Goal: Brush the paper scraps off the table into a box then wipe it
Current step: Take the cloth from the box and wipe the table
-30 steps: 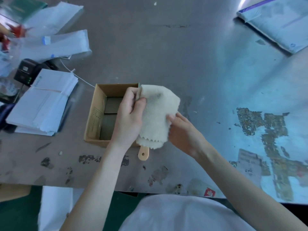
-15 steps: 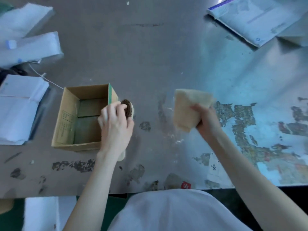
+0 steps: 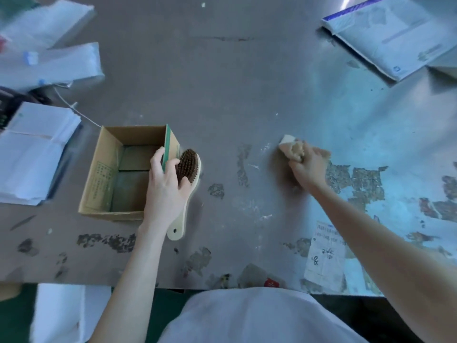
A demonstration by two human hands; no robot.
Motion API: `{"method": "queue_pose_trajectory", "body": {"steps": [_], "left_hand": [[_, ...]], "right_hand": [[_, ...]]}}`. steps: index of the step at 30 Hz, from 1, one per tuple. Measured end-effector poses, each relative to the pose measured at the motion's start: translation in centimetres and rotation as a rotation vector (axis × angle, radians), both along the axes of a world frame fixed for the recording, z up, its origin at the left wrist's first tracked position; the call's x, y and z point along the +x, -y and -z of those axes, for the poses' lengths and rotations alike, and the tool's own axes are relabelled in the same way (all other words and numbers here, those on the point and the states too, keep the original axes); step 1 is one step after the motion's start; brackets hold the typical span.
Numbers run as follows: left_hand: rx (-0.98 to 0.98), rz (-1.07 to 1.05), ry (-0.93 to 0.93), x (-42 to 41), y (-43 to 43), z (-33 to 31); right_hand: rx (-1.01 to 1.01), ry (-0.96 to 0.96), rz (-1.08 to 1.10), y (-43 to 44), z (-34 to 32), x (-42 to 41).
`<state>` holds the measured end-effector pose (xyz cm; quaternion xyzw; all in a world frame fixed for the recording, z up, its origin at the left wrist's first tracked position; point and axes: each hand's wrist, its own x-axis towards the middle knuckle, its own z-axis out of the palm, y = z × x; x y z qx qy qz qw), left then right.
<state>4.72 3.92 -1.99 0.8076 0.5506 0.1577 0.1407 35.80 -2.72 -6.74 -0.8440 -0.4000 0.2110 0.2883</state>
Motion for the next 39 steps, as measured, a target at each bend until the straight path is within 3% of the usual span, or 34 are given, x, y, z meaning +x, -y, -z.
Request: {"method": "queue_pose_trajectory", "body": {"steps": [4, 7, 11, 13, 21, 25, 32, 36, 39], "left_hand": [[-0.029, -0.102, 0.094, 0.5, 0.0, 0.1], [-0.034, -0.182, 0.23, 1.1, 0.1, -0.2], [-0.068, -0.267, 0.273, 1.1, 0.2, -0.6], [-0.093, -0.292, 0.271, 0.9, 0.1, -0.7], [-0.176, -0.378, 0.271, 0.3, -0.8, -0.3], [-0.185, -0.389, 0.279, 0.1, -1.1, -0.1], [-0.188, -0.391, 0.278, 0.3, -1.1, -0.2], [-0.185, -0.386, 0.282, 0.4, -1.0, -0.2], [-0.182, -0.376, 0.282, 0.4, -1.1, -0.1]], "right_hand": [[0.022, -0.196, -0.271, 1.5, 1.4, -4.6], [0.012, -0.179, -0.532, 3.8, 2.2, -8.5], [0.044, -0.2, -0.744, 5.4, 2.1, -10.6], [0.086, -0.247, -0.665, 5.5, 2.1, -9.6], [0.333, -0.198, 0.175, 2.2, 0.4, -2.9], [0.219, -0.14, 0.244, -1.3, 1.5, -0.6], [0.153, -0.157, -0.069, -6.0, 1.4, -4.4], [0.134, -0.244, -0.325, -3.5, 0.9, -9.0], [0.048, -0.209, -0.551, 0.0, 1.7, -10.9]]}}
